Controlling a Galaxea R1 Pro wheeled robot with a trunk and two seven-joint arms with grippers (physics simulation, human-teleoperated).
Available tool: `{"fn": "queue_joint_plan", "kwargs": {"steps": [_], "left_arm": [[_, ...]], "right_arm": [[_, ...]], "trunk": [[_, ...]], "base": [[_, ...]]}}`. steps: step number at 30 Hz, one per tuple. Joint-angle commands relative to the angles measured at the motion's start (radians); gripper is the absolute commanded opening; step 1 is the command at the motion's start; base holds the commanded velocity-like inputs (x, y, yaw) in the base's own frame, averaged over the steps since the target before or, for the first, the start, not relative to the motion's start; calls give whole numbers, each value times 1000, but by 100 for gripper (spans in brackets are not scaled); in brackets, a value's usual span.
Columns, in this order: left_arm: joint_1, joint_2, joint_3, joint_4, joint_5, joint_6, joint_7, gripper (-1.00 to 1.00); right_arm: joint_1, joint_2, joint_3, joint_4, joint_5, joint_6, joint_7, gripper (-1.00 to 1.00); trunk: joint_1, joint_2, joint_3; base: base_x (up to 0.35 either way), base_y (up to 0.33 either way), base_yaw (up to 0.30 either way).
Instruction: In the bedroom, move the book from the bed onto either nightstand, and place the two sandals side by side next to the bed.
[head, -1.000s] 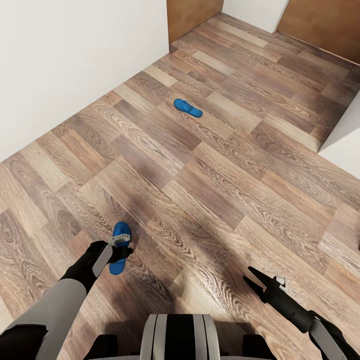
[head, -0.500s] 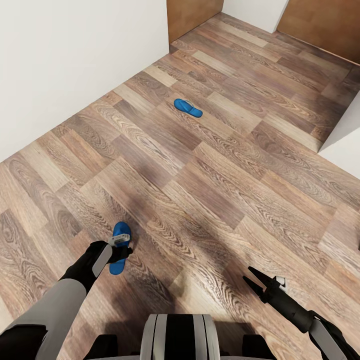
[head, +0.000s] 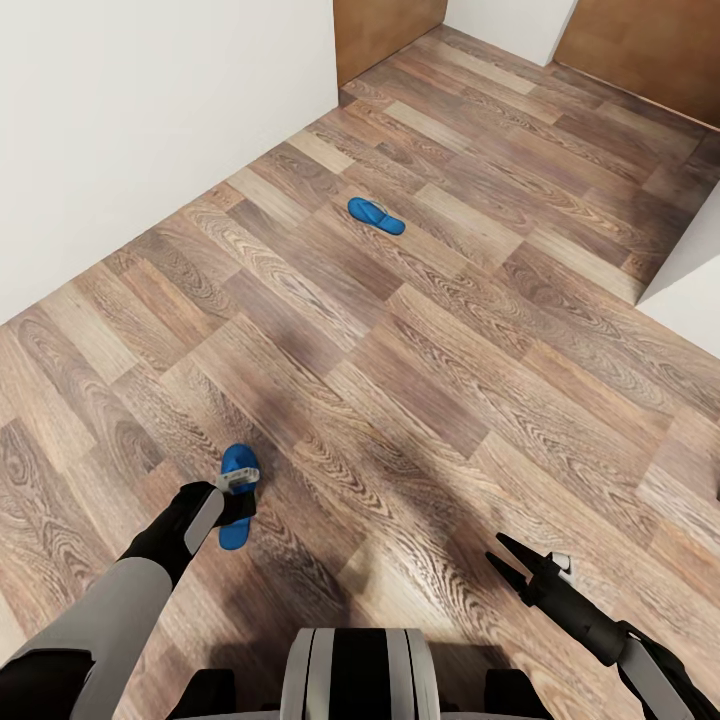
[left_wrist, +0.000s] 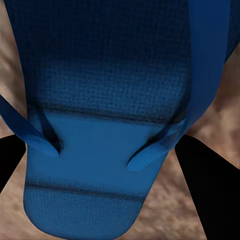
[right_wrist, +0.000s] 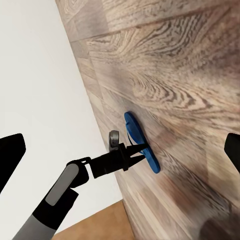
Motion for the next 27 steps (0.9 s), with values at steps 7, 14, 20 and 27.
{"fn": "queue_joint_plan", "kwargs": {"steps": [7, 14, 20, 27], "left_arm": [[0, 1, -5, -2, 10, 4, 5, -100], [0, 5, -5, -2, 12, 12, 2, -100], [0, 6, -6, -2, 13, 13, 0, -100], [0, 8, -7, -2, 13, 13, 0, -100]], "right_arm": [[0, 0, 0, 0, -6, 7, 0, 100], [0, 0, 0, 0, -5, 7, 0, 100], [0, 0, 0, 0, -5, 7, 0, 100], [0, 0, 0, 0, -5, 7, 0, 100]], "trunk": [[0, 0, 0], [-2, 1, 15], [-5, 2, 38], [-8, 4, 65]], "base": [[0, 0, 0], [0, 0, 0], [0, 0, 0], [0, 0, 0]]}}
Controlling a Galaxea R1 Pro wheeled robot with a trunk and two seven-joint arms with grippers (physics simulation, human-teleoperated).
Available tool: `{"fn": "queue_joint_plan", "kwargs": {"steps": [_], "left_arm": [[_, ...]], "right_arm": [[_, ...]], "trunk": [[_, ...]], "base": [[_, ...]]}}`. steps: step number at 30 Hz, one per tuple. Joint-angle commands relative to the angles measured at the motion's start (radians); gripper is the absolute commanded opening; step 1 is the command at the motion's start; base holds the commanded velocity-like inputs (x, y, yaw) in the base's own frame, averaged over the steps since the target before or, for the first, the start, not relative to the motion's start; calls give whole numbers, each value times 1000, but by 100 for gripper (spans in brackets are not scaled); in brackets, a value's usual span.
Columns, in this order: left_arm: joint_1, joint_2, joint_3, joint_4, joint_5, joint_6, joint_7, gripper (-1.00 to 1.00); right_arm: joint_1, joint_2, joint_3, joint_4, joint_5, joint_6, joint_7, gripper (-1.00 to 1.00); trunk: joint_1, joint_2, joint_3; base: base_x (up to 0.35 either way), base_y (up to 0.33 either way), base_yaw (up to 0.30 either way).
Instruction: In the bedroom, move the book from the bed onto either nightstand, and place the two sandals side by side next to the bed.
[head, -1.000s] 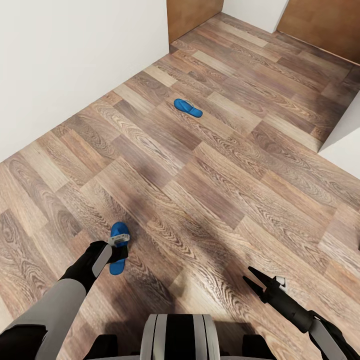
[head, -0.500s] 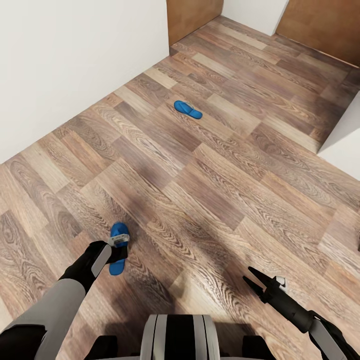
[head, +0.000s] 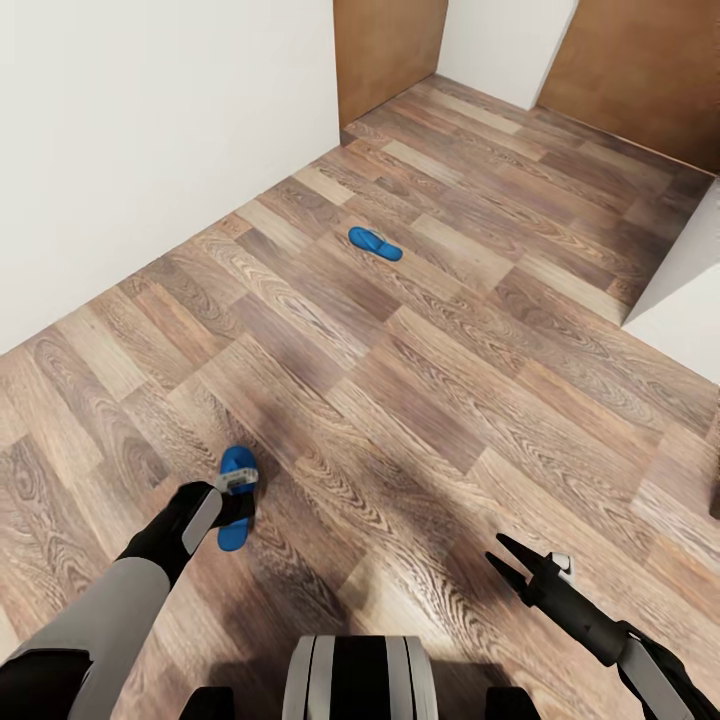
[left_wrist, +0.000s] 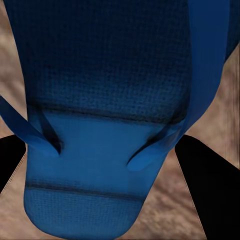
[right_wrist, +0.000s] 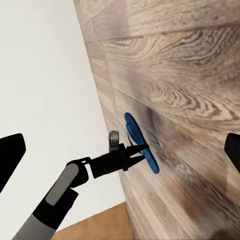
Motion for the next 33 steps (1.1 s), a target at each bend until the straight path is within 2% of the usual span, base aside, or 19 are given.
{"fn": "queue_joint_plan", "kwargs": {"steps": [1, 9, 12, 18, 19, 25, 29, 33], "left_arm": [[0, 2, -5, -1, 10, 3, 8, -100], [0, 6, -4, 9, 11, 4, 5, -100], [1, 12, -3, 11, 12, 7, -14, -100], [1, 37, 12, 12, 13, 24, -126, -100], [1, 57, 47, 13, 12, 39, -208, -100], [6, 90, 87, 20, 10, 48, -336, -100], [8, 107, 96, 52, 8, 48, -394, -100], [9, 119, 100, 69, 8, 49, -416, -100]], "right_arm": [[0, 0, 0, 0, -6, 7, 0, 100], [0, 0, 2, 0, -1, 7, -6, 100], [0, 0, 2, 0, 0, 7, -9, 100], [0, 0, 0, 0, 0, 6, -9, 100], [0, 0, -1, 0, -1, 3, -9, 100], [0, 0, -1, 0, 0, 0, -12, 100], [0, 0, -1, 4, 0, -1, -14, 100], [0, 0, -2, 14, 0, -2, -15, 100]], "trunk": [[-1, 0, 3], [-4, 2, 34], [-5, 3, 46], [-8, 4, 69], [-9, 4, 73], [-11, 6, 96], [-13, 7, 112], [-15, 8, 127]], "base": [[0, 0, 0], [0, 0, 0], [0, 0, 0], [0, 0, 0], [0, 0, 0], [0, 0, 0], [0, 0, 0], [0, 0, 0]]}}
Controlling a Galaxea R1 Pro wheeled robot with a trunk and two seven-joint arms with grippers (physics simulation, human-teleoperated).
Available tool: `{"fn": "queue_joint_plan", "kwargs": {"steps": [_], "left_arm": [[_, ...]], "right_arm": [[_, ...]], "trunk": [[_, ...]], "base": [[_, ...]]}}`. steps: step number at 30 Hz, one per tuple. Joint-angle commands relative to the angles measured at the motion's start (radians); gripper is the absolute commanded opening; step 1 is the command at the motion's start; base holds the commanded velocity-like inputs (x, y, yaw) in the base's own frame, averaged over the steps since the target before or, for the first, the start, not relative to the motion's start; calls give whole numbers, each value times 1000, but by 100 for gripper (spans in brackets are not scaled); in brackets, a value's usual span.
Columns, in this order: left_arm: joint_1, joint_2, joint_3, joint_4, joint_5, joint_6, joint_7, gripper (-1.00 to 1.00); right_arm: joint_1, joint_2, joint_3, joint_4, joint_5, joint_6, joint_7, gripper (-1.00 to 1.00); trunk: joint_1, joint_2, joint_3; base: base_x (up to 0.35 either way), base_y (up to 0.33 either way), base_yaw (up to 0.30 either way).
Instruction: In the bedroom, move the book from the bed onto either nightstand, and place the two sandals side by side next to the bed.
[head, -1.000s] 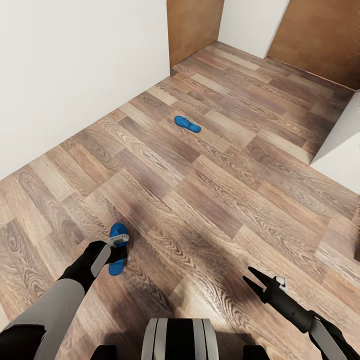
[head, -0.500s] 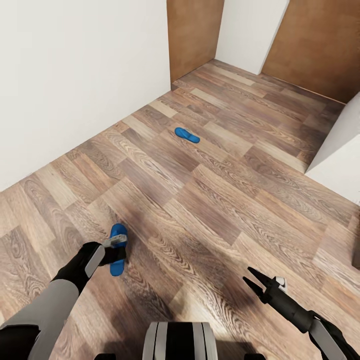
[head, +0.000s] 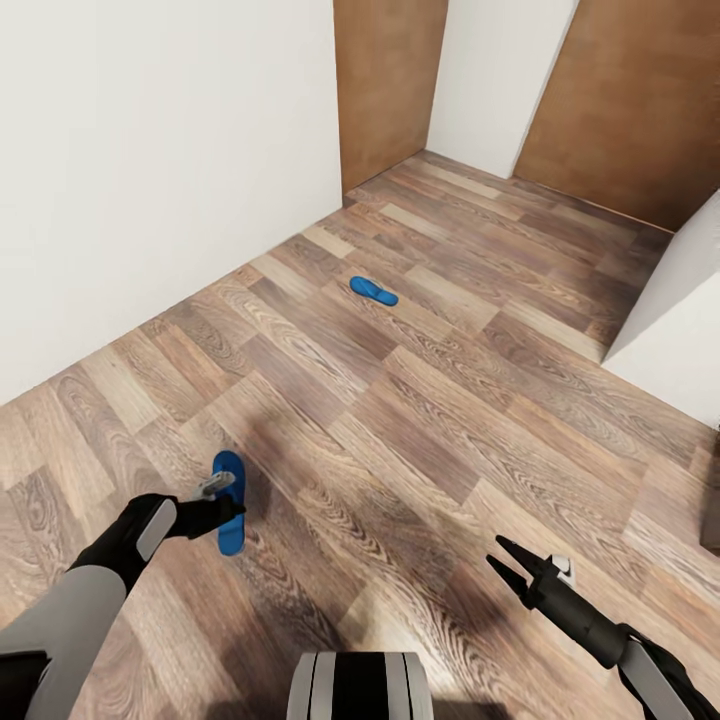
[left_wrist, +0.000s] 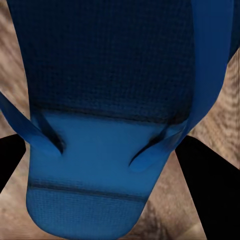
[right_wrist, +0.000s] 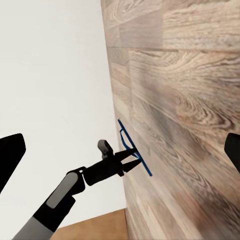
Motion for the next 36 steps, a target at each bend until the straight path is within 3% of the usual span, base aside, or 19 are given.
{"fn": "queue_joint_plan", "kwargs": {"steps": [1, 13, 31, 36], "left_arm": [[0, 3, 5, 3, 0, 7, -6, -100], [1, 64, 5, 56, -3, 6, -140, -100], [4, 63, 3, 95, 2, 3, -200, -100], [6, 66, 3, 146, 0, -1, -271, -100]], "right_arm": [[0, 0, 0, 1, -6, 7, 0, 100], [0, -1, 1, 6, -6, 7, 0, 100], [0, 0, 3, 6, -5, 6, 0, 100], [0, 0, 4, 6, -6, 6, 2, 100]], "trunk": [[-1, 0, 3], [-6, 3, 50], [-14, 7, 119], [-16, 8, 139]], "base": [[0, 0, 0], [0, 0, 0], [0, 0, 0], [0, 0, 0]]}}
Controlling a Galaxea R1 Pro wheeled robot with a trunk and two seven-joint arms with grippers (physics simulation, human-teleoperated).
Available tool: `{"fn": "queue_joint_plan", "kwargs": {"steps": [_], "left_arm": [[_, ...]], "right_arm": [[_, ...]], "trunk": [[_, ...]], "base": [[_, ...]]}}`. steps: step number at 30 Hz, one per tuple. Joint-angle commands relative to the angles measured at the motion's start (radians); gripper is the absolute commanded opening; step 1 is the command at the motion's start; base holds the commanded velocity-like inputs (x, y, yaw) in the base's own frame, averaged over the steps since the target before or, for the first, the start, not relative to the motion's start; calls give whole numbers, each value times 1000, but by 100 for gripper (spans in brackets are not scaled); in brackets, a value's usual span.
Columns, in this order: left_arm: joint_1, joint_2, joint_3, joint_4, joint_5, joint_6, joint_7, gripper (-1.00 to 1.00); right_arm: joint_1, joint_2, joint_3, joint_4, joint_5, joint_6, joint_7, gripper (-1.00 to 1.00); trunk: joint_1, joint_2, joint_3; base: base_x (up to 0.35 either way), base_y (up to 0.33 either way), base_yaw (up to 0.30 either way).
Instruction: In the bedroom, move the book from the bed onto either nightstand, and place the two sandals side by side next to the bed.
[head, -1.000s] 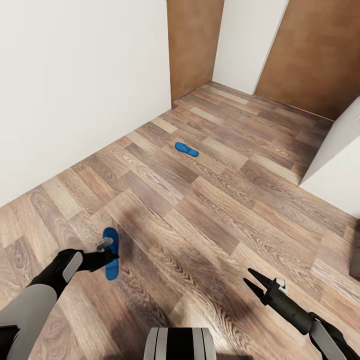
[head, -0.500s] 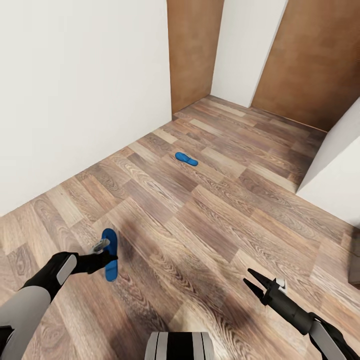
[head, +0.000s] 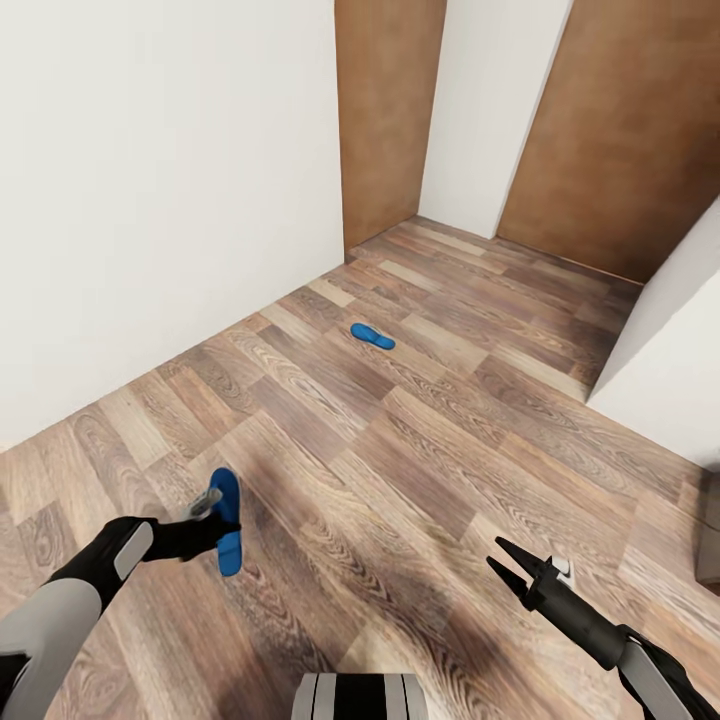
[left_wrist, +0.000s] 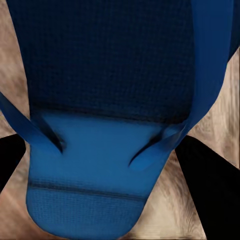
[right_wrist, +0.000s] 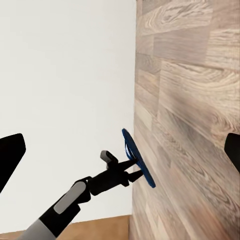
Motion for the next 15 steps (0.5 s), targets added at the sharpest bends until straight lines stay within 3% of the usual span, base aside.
{"fn": "queue_joint_plan", "kwargs": {"steps": [1, 7, 11, 15], "left_arm": [[0, 0, 5, 5, -3, 5, -19, -100], [23, 14, 6, 32, -6, -28, -179, -100], [47, 23, 7, 50, -6, -99, -293, -100], [56, 25, 7, 78, -7, -156, -367, -100]], "right_arm": [[0, 0, 0, 0, -6, 8, 0, 100], [0, 0, 2, 0, -5, 9, 1, 100], [0, 0, 9, -2, -4, 7, 1, 100], [0, 0, 16, -2, 2, 6, -1, 100]], "trunk": [[-1, 0, 3], [-3, 1, 27], [-5, 2, 42], [-7, 3, 57]], "base": [[0, 0, 0], [0, 0, 0], [0, 0, 0], [0, 0, 0]]}}
